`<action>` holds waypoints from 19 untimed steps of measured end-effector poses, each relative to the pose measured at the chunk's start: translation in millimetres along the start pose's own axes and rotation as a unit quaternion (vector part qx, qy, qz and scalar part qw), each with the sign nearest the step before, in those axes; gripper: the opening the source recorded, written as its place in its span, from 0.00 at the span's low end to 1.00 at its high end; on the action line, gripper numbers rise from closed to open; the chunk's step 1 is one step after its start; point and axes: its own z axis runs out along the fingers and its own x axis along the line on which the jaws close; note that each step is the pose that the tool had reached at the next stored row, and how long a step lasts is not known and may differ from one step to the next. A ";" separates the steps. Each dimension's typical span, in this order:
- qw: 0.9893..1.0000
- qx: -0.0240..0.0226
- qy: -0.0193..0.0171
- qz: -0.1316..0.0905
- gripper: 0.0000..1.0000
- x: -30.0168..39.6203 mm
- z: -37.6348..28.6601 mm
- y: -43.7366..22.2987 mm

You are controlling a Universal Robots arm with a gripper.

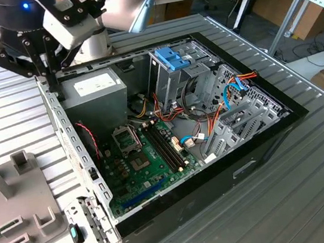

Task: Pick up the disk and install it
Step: 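Reach for the disk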

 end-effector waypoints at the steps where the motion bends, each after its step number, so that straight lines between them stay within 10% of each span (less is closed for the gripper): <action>1: 1.000 0.000 0.000 0.000 0.11 2.2 0.0 -0.2; 9: 1.000 0.000 0.000 0.000 0.11 17.5 -0.2 -1.3; 19: 1.000 0.000 0.000 0.000 0.11 52.6 -0.9 -4.0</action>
